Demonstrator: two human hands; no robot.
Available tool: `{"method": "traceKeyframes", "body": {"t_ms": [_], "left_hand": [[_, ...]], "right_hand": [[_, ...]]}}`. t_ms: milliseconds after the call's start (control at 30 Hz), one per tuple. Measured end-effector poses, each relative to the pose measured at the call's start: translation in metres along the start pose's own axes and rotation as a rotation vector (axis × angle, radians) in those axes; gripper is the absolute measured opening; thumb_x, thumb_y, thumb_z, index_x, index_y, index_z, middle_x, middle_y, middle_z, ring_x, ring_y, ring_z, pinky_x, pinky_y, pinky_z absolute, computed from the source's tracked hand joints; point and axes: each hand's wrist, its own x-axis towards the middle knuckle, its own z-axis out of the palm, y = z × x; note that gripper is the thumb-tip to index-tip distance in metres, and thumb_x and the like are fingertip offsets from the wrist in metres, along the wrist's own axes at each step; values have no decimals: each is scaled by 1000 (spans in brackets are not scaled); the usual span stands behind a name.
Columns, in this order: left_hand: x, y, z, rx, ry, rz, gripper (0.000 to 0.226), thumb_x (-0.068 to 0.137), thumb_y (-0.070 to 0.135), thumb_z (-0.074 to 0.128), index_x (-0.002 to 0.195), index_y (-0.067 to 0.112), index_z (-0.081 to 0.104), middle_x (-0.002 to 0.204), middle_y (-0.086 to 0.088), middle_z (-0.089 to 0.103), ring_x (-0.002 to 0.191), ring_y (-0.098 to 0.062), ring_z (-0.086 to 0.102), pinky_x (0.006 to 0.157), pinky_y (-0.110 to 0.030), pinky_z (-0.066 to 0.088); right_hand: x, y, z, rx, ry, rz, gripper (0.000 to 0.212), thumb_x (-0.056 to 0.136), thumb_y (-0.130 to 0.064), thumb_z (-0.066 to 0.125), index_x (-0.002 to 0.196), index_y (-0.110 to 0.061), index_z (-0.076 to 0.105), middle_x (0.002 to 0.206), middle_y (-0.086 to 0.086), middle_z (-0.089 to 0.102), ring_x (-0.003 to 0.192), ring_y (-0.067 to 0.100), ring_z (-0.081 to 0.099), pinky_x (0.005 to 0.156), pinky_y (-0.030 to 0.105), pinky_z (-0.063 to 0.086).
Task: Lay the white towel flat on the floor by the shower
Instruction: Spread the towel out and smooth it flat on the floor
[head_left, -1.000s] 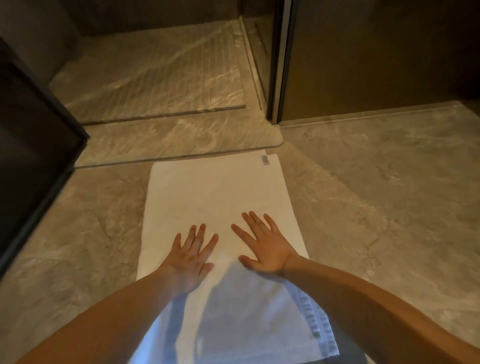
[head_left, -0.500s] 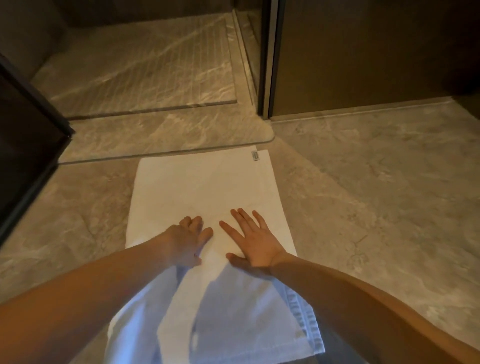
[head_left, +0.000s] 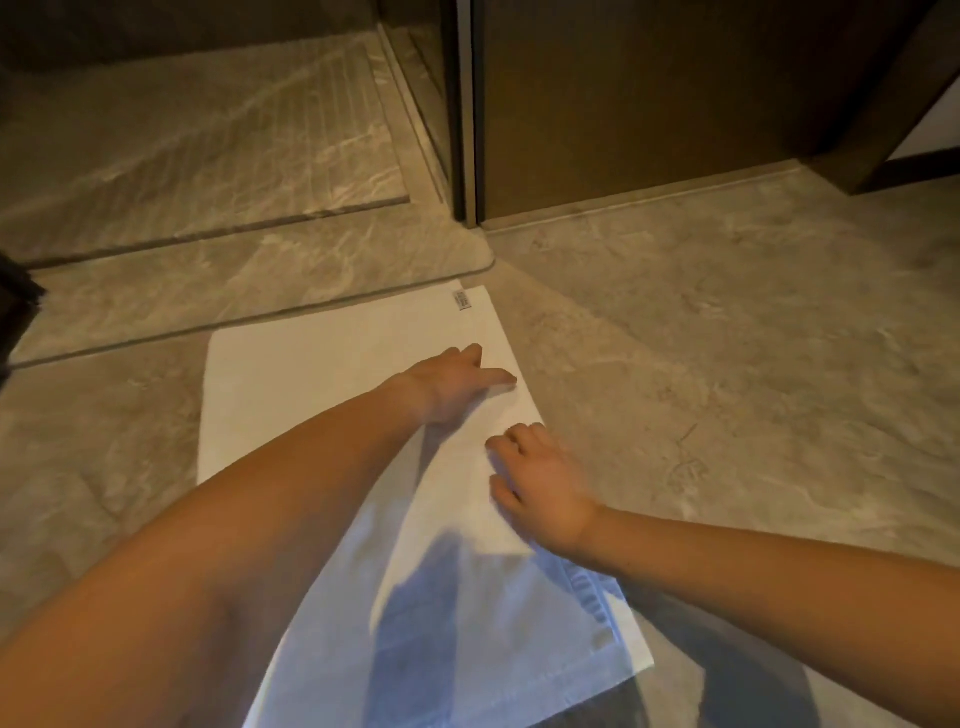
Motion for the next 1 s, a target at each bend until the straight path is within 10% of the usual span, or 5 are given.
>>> {"method": "traceKeyframes", "body": {"t_ms": [133,533,667,867,1000], "left_hand": [[6,-2,-1,-9,-29,29,39,96,30,44,129,51,39,105,-3,33,99,-34,42,83,-47,43],[9,6,-4,-234,34,-58,18,88,2,45,91,19,48,94,-7,46,89,-31,49,78,-40,40],[5,11,4,-514,198,-193,13,89,21,58,77,16,54,82,-4,60,79,-23,55,72,-34,43],[-3,16,6,-843,336,-331,25,75,0,68,91,16,59,67,2,53,62,-13,50,46,-8,35],[-15,14,0,-972,334,-360,34,78,-6,64,107,10,65,69,-2,54,64,-17,51,57,-15,42]], "right_hand": [[-22,12,-12,137,-65,310,38,95,-31,55,122,-5,47,121,15,47,108,31,48,87,36,42],[-16,7,-15,397,-48,467,19,86,-15,65,83,-15,46,80,1,49,69,21,46,66,36,43],[-21,4,-17,517,-14,460,13,84,-11,64,86,-11,51,70,1,50,61,15,42,58,29,39],[-23,-5,-19,648,104,488,4,83,-9,66,82,-6,63,69,-2,51,60,12,42,60,26,39],[-23,-15,-20,717,198,547,9,84,-9,67,75,-13,68,68,-6,56,65,10,48,69,25,41]]}}
